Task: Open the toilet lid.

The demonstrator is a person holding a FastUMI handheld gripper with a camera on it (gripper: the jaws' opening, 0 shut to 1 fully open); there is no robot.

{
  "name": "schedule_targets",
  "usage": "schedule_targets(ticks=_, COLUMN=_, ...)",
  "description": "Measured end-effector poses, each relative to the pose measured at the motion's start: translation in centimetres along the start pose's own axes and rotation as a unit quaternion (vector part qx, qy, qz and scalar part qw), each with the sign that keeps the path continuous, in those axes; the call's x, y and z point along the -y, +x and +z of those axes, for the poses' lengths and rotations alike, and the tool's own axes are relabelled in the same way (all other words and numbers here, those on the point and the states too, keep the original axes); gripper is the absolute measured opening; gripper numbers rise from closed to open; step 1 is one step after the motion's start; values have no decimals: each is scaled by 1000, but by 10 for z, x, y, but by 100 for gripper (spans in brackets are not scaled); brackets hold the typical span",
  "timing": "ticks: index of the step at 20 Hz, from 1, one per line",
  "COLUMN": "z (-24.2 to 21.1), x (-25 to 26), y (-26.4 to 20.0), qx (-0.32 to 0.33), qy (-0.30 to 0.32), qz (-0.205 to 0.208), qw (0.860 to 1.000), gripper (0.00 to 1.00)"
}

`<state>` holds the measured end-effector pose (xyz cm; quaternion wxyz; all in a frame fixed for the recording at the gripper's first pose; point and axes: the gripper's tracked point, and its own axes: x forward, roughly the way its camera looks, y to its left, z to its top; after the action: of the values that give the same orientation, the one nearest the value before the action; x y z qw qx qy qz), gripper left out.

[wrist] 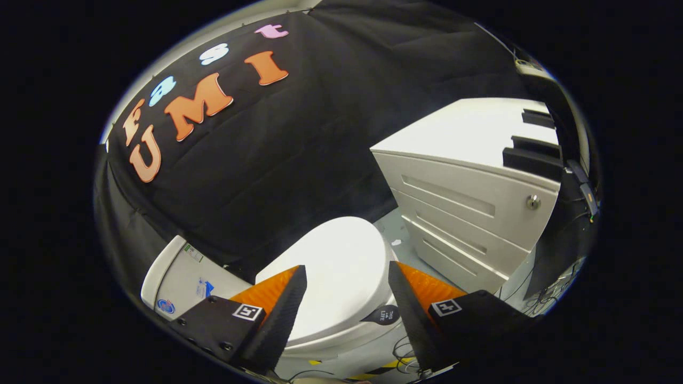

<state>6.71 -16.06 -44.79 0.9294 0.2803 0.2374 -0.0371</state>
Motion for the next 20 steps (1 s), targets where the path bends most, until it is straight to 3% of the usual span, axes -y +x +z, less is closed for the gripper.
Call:
schedule_targets(ticks=8, z=-69, x=63, y=25, qx=-78, qy=129, qz=-7, qw=989, gripper=99)
schedule_targets(ticks=13, z=-112, x=90, y=42, qx=-129, qy=228, qz=-1, qw=965, gripper=96)
schedule_targets(ticks=14, z=-122, x=94, y=43, qx=-138, qy=238, qz=-2, qw=961, gripper=87)
schedule_targets(ticks=16, z=-133, x=97, y=47, qx=-151, qy=262, qz=6, qw=953, gripper=84)
schedule_targets(ticks=18, z=-138, x=98, y=51, qx=-155, qy=284, qz=17, qw=946, gripper=71)
schedule_targets(ticks=20, z=-138, x=96, y=57, qx=-159, qy=304, qz=36, qw=939, gripper=71)
